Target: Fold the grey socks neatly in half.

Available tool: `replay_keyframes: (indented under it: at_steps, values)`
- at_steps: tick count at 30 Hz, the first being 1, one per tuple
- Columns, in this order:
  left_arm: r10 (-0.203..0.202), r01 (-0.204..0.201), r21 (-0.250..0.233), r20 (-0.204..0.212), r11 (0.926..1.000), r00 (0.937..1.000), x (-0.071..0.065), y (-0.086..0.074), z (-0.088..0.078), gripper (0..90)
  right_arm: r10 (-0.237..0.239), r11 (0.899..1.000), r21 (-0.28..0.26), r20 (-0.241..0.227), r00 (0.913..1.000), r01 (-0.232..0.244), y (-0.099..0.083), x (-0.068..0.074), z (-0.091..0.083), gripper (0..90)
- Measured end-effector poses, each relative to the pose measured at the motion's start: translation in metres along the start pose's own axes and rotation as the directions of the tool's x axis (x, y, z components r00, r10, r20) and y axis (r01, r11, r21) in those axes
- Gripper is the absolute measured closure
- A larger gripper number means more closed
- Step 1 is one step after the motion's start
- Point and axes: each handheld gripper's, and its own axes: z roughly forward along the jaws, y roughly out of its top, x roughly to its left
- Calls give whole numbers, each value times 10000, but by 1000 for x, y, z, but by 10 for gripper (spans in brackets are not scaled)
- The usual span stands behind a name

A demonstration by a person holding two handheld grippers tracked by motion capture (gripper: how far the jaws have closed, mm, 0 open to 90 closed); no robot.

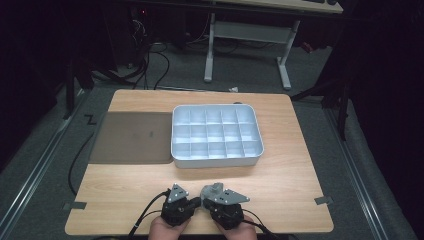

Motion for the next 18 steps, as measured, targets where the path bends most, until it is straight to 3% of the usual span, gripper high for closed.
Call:
replay_keyframes:
  at_steps: [3,6,9,11,15,18]
  values:
    - [-58,57,-188,-38,9998,10000,4,0,-4,836,-207,9998,56,98,9997,207,-1,2,2,888]
    - [186,-225,-844,-468,9962,9987,6,2,-13,844,-244,9997,61,115,9996,243,-1,2,2,888]
    - [699,-797,-1537,-687,9849,9952,2,8,-21,871,-327,9994,84,139,9994,325,-1,3,2,888]
    - [1130,-1215,-1846,-561,9753,9920,-6,15,-21,887,-346,9994,85,147,9993,345,-1,3,2,888]
    - [1646,-1686,-1752,-373,9700,9857,-20,23,-11,900,-387,9992,59,109,9992,387,-2,3,3,887]
    - [1696,-1714,-1354,-246,9759,9852,-21,26,1,900,-389,9992,16,85,9992,389,-2,3,3,887]
